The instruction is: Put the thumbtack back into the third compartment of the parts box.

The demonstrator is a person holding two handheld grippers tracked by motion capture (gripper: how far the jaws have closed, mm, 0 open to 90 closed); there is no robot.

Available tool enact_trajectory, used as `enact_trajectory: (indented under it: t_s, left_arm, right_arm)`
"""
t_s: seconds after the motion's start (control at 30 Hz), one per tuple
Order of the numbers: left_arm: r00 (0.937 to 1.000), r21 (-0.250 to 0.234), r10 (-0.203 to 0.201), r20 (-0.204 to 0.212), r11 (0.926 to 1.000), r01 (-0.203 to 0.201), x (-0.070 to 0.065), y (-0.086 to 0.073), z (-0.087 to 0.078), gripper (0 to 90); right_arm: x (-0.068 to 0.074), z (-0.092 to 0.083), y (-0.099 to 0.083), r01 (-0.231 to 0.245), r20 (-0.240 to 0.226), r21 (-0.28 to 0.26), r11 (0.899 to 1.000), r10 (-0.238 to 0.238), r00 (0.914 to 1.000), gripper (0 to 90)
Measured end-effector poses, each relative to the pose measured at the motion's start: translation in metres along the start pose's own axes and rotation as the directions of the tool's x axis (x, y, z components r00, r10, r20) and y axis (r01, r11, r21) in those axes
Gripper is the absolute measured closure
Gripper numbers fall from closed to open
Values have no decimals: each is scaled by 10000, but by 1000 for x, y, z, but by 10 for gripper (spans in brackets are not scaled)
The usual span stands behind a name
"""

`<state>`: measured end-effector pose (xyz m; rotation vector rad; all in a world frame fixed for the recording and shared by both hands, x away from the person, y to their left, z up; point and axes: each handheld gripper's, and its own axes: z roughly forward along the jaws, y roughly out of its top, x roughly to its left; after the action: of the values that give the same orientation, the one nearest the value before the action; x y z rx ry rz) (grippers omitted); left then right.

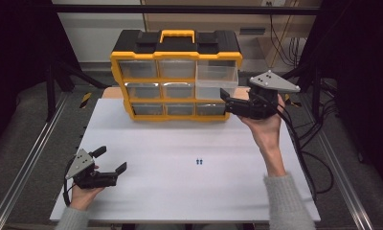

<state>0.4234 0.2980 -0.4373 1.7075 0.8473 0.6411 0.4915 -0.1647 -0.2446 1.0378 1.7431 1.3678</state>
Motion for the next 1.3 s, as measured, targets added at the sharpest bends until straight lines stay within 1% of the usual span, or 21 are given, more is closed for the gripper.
enact_trajectory:
  t_s: [0.13,0.27,0.53,0.67,0.7,0.77,1.0,1.13,1.3]
  left_arm:
    - [10000,2,-7,1,10000,7,0,0,0,12]
    - [10000,-5,-5,-5,10000,5,0,0,0,12]
    - [10000,-3,-6,-18,10000,6,0,0,0,12]
    - [10000,7,8,-13,10000,-8,0,0,0,12]
    - [10000,12,13,-9,10000,-12,0,0,0,12]
    - [10000,5,9,-5,10000,-9,-1,0,0,12]
    - [10000,0,4,-19,10000,-4,0,0,0,12]
    - [10000,-3,-3,-18,10000,3,0,0,0,12]
    - [10000,-2,-1,-24,10000,1,0,0,0,12]
  right_arm:
    - [2,-4,-13,-189,-100,50,9998,189,9998,119]
    - [4,-6,-26,-273,-157,154,9995,276,9995,109]
    - [9,-8,-48,-495,-227,407,9979,505,9985,93]
    - [12,-8,-59,-676,-313,467,9966,691,9971,91]
    - [12,-8,-63,-644,-356,529,9965,663,9972,91]
    - [14,-7,-69,-770,-405,583,9953,795,9960,91]
    - [20,-1,-90,-816,-534,1077,9908,877,9947,91]
    - [22,4,-102,-937,-613,1367,9862,1028,9928,92]
    - [26,9,-114,-924,-661,1693,9812,1049,9923,91]
